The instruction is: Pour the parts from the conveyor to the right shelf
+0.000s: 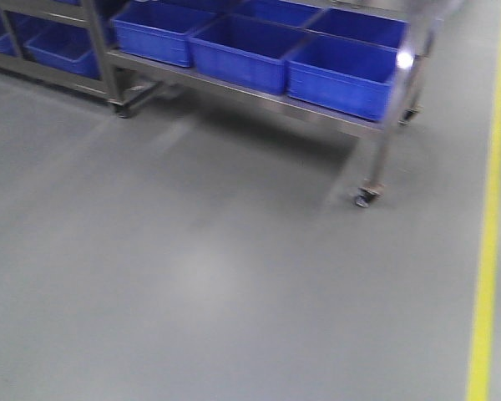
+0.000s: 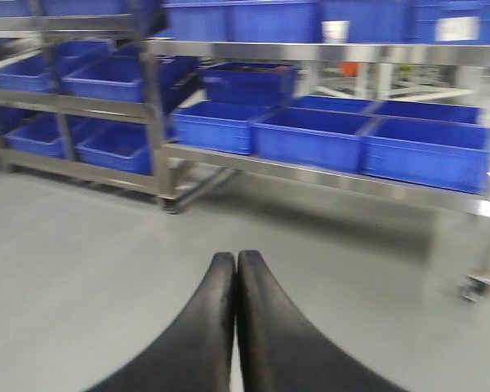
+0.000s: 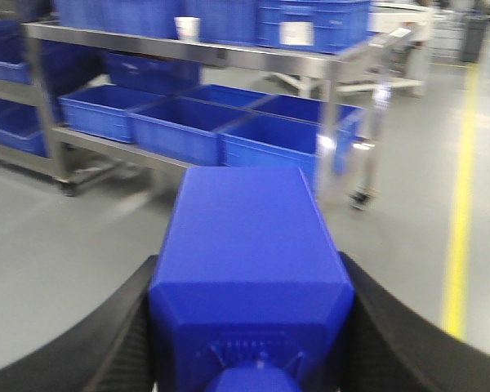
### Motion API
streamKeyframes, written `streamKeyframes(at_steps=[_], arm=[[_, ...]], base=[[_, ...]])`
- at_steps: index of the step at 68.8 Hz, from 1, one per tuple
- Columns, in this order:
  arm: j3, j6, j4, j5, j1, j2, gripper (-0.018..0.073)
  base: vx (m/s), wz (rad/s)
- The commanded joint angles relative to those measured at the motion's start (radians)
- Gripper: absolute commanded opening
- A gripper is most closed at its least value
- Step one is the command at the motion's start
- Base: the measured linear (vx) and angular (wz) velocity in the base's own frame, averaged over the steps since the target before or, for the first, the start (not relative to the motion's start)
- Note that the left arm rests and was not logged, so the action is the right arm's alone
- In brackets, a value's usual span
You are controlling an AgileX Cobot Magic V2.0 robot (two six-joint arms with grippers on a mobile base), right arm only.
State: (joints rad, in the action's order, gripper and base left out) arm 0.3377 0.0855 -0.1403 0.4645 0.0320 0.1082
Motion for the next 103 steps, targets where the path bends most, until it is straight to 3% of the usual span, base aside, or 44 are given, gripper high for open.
streamKeyframes(at_steps=[1, 58, 103], arm=[[0.028, -0.003, -0.008, -0.081, -0.001, 0.012, -0.0006], [0.028, -0.003, -0.008, -0.081, -0.001, 0.012, -0.0006], [0.028, -0.003, -0.008, -0.081, -0.001, 0.012, -0.0006]], base=[[0.69, 0.64], [0.70, 0.62], [0.72, 0.33]])
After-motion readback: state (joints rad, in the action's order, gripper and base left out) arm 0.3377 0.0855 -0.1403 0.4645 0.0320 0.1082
